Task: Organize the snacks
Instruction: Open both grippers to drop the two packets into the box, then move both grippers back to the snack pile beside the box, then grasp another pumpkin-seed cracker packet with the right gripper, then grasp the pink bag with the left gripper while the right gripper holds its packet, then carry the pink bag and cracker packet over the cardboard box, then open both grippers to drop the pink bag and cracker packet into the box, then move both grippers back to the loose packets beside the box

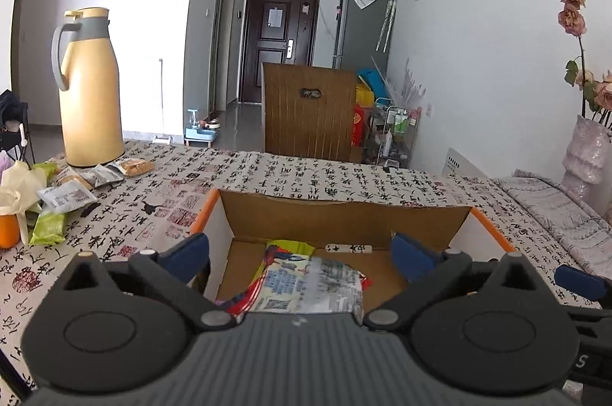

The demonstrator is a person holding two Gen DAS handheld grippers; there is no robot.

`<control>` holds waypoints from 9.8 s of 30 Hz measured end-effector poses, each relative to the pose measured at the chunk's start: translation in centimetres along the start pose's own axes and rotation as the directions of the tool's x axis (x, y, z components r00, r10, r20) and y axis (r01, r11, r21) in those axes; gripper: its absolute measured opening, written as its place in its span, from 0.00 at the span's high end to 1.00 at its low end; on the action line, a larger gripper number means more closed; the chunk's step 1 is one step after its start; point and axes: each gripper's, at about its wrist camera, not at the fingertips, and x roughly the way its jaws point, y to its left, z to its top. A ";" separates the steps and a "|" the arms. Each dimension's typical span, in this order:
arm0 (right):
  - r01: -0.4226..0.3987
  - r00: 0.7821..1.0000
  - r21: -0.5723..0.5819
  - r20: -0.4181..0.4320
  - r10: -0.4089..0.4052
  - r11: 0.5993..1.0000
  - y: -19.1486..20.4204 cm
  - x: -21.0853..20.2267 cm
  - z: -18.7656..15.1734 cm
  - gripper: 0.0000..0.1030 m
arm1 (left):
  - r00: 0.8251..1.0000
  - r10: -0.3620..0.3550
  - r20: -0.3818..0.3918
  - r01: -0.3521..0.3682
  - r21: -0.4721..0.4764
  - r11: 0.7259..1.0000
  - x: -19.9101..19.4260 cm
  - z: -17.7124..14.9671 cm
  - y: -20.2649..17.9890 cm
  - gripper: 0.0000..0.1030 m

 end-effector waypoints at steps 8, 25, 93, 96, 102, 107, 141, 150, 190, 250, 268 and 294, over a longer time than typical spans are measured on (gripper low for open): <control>0.001 1.000 0.000 -0.002 -0.001 1.000 0.1 0.1 -0.1 0.00 | 1.000 -0.006 -0.003 0.006 -0.003 1.000 -0.1 -0.1 0.0 0.00; 0.015 0.999 -0.042 0.041 -0.014 0.999 1.2 -3.1 1.4 0.00 | 0.999 -0.009 0.036 0.009 -0.001 1.000 -3.8 1.2 0.2 0.00; -0.047 0.974 -0.076 -0.224 0.029 0.996 5.8 -9.1 -8.7 0.00 | 0.995 -0.051 -0.084 0.049 -0.026 0.998 -11.3 -10.8 10.5 0.00; -0.039 0.972 -0.071 -0.233 0.021 0.997 5.5 -9.0 -8.8 0.00 | 0.995 -0.053 -0.084 0.051 -0.028 0.998 -11.3 -10.8 10.5 0.00; -0.022 0.968 -0.061 -0.251 0.006 0.998 5.3 -8.5 -9.0 0.02 | 0.995 -0.054 -0.084 0.051 -0.033 0.998 -11.4 -10.8 10.5 0.00; -0.016 0.959 -0.104 -0.282 -0.014 0.994 5.8 -7.9 -9.5 0.08 | 0.995 -0.053 -0.084 0.050 -0.033 0.998 -11.3 -10.8 10.5 0.00; 0.086 0.989 -0.078 -0.114 -0.095 0.993 1.0 -13.5 -8.9 0.61 | 0.968 0.108 -0.226 -0.114 -0.011 0.993 -8.9 -9.0 10.6 0.00; 0.059 0.992 -0.032 -0.109 -0.062 0.998 -0.5 -13.9 -9.4 0.61 | 0.944 0.120 -0.306 -0.108 0.056 0.993 -6.3 -8.7 8.1 0.00; 0.027 0.994 0.028 -0.107 -0.024 0.999 -2.3 -14.7 -10.2 0.61 | 0.952 0.057 -0.302 -0.036 0.074 0.997 -6.5 -9.7 6.6 0.39; -0.072 0.997 -0.028 0.005 0.072 0.997 1.4 0.5 2.0 0.61 | 1.000 0.010 0.001 -0.010 0.045 0.999 -0.2 1.5 0.4 0.39; -0.020 0.999 -0.038 -0.047 0.018 0.999 0.8 1.8 0.1 0.48 | 1.000 0.001 -0.008 0.000 0.056 0.998 0.6 -0.2 0.4 0.16; 0.016 1.000 -0.022 -0.005 -0.016 1.000 0.4 0.5 0.2 0.00 | 1.000 0.012 0.028 -0.012 0.021 1.000 -0.5 0.0 0.8 0.00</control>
